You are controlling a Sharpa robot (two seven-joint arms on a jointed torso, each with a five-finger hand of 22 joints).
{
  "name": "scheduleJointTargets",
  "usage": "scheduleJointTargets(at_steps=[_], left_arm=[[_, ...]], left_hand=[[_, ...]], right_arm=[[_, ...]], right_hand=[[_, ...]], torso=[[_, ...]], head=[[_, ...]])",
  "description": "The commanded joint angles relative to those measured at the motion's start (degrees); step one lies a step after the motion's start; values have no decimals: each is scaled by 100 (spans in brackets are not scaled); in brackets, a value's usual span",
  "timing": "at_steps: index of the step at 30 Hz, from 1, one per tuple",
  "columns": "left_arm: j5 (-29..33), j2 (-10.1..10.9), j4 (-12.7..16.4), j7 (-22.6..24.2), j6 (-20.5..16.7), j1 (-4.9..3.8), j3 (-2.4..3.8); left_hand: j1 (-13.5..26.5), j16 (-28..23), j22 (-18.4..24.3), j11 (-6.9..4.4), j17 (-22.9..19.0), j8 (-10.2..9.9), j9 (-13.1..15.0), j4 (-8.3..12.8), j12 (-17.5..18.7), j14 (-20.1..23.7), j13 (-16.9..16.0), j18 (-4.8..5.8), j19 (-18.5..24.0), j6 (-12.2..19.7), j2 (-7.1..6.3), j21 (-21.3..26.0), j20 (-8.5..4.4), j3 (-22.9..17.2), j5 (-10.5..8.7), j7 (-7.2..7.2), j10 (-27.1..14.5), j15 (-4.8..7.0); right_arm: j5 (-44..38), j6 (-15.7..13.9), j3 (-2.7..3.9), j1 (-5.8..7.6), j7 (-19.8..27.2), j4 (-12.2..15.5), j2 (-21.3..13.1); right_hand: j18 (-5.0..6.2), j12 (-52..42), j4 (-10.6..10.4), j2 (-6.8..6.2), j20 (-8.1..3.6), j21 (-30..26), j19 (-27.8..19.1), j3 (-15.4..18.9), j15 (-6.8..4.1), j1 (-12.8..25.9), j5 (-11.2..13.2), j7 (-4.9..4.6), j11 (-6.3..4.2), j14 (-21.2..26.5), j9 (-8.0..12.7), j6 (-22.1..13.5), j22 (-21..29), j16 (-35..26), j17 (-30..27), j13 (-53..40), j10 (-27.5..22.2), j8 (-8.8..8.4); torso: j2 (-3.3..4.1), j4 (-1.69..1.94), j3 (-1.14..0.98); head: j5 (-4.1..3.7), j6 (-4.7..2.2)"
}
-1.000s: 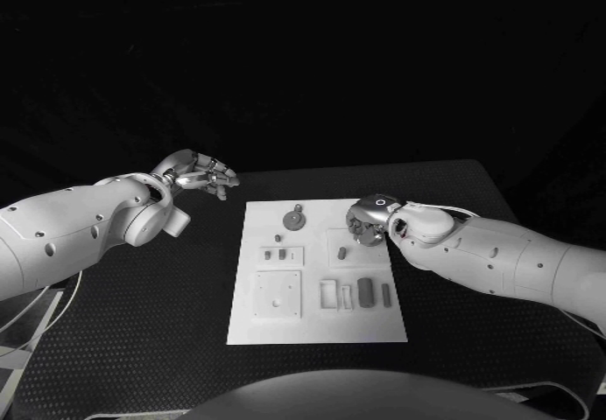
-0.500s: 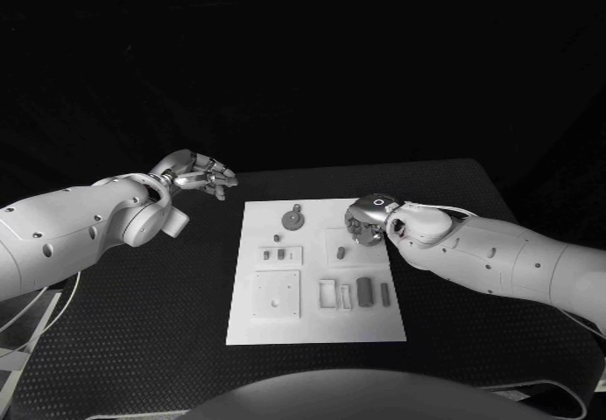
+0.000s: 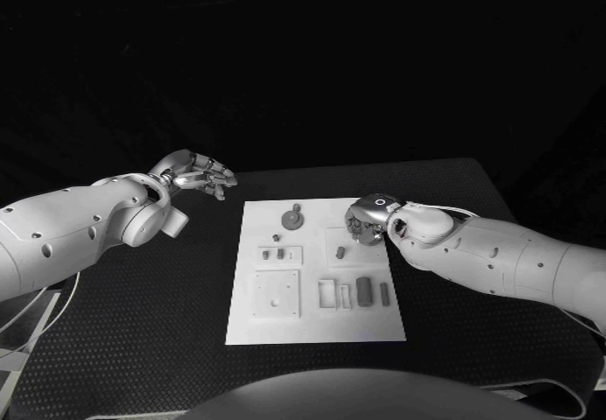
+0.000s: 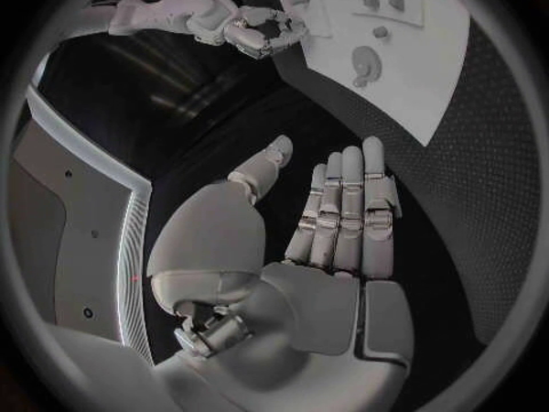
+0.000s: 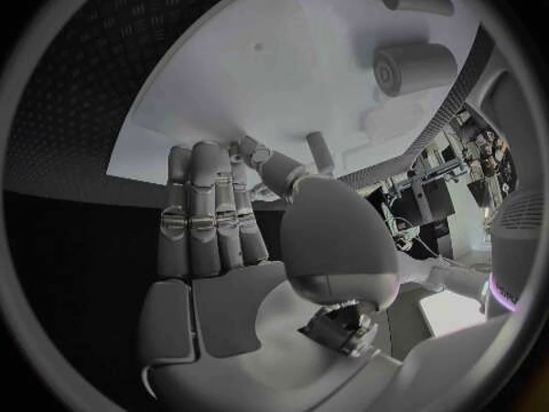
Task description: Assemble the parts on the task board
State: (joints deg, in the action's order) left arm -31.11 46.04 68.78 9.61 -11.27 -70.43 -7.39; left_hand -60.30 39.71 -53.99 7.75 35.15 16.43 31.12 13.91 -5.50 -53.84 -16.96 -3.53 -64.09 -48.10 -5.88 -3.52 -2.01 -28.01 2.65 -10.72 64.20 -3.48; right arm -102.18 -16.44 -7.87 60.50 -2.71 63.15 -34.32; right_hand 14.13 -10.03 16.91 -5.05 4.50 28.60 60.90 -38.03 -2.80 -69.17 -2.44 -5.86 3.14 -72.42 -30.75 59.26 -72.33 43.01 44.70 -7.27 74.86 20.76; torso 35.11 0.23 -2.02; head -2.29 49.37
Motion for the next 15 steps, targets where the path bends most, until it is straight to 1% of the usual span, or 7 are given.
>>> scheduleJointTargets(at_steps=[1, 3, 5, 10, 15], left_arm=[[34, -13, 0, 22, 32, -3, 3], [34, -14, -5, 26, 29, -3, 3], [34, -17, -14, 28, 26, -3, 3], [34, -19, -27, 31, 20, -3, 3], [34, -19, -29, 36, 13, -3, 3]], left_hand=[[40, -37, 8, -2, 10, 8, -5, -39, -28, -45, 10, -58, -49, 30, 7, -33, 4, -10, 22, 1, -38, -8], [41, -38, 9, -2, 11, 9, -5, -41, -28, -45, 10, -58, -49, 29, 8, -33, 4, -10, 22, 1, -39, -8], [42, -39, 11, -2, 13, 9, -5, -44, -29, -46, 10, -58, -49, 29, 9, -33, 4, -10, 22, 1, -39, -8], [46, -45, 17, -3, 20, 11, -5, -58, -32, -48, 12, -58, -51, 29, 19, -34, 2, -12, 22, 2, -39, -7], [47, -47, 19, -3, 23, 11, -5, -61, -33, -49, 12, -58, -51, 29, 20, -34, 2, -12, 23, 2, -40, -7]], right_arm=[[82, 350, -44, -50, -125, -52, -71], [90, 339, -34, -41, -125, -45, -73], [97, 339, -28, -37, -122, -39, -73], [128, 342, -14, -21, -119, 8, -91], [147, 342, 18, 14, -121, 103, -142]], right_hand=[[87, -8, -8, -14, 0, 27, 57, 16, -43, -34, -32, 1, -17, -13, -19, 45, -12, 26, 10, -138, 57, 20], [87, -6, -7, -15, -1, 28, 59, 16, -44, -34, -32, 1, -18, -15, -20, 45, -14, 28, 12, -140, 58, 20], [87, -5, -7, -14, -2, 29, 62, 15, -45, -34, -32, 2, -19, -16, -22, 45, -15, 30, 14, -142, 60, 20], [87, -4, -7, -14, -3, 30, 64, 14, -46, -35, -32, 2, -19, -17, -23, 46, -16, 32, 15, -143, 61, 20], [87, -3, -7, -13, -6, 32, 68, 13, -47, -36, -32, 3, -21, -21, -26, 48, -18, 35, 18, -146, 65, 21]], torso=[[1, 2, 3], [0, -1, -5], [0, 2, -8], [3, 4, -6], [3, 1, -7]], head=[[-17, -10], [-7, -13], [-7, -12], [0, -13], [10, -9]])
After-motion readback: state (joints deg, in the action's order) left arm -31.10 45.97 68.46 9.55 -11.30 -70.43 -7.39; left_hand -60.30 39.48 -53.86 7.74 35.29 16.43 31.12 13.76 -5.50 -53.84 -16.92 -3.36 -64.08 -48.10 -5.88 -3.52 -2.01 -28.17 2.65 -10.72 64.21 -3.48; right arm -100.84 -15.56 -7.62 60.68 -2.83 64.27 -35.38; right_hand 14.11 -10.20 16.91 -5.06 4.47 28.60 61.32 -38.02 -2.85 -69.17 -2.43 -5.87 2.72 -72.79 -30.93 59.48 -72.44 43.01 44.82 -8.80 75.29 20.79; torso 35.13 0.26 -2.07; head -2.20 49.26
